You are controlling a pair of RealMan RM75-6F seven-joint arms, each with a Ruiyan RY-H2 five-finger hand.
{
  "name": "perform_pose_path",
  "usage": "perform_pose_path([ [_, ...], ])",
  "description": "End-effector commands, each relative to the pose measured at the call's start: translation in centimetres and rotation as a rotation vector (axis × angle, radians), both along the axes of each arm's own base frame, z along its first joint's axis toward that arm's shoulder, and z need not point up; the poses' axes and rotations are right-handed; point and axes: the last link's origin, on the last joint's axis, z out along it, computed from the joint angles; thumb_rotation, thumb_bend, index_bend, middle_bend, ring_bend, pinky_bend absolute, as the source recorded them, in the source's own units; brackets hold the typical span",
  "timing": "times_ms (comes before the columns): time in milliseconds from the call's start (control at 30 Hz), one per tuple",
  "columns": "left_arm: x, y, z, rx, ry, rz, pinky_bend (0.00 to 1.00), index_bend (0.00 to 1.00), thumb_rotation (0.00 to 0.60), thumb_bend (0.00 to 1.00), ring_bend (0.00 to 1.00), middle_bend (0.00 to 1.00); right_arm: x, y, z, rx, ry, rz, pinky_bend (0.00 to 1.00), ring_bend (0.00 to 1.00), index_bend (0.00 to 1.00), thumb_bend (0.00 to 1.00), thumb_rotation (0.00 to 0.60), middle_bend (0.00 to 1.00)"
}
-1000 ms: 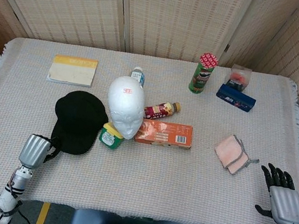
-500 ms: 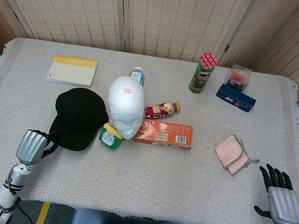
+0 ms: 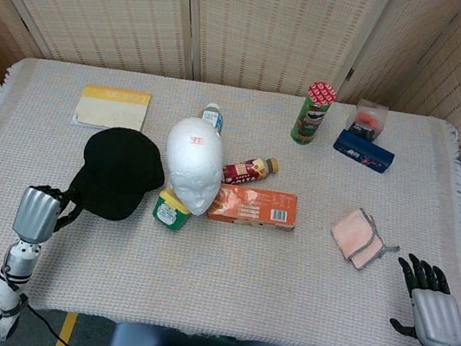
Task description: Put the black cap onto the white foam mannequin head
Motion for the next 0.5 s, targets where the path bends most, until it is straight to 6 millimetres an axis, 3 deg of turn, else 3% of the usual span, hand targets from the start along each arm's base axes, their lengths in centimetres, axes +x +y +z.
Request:
perform_pose_path([
  [33,0.4,0.9,1.4,0.052,-0.016,-0.017,0.99,0.70,0.600,0.52,0.99,1.00,0.0,0.0,0.0,0.000,-0.001,0.002,0.00,0.00,0.00,0.06,0.600,0.00],
  [500,3.2,7.0,9.9,0.319,-0.051,-0.067,0.99,0.70,0.600,0.54,0.99,1.00,0.0,0.0,0.3,-0.007,-0.016,-0.008,0.00,0.00,0.00,0.06,0.600,0.00],
])
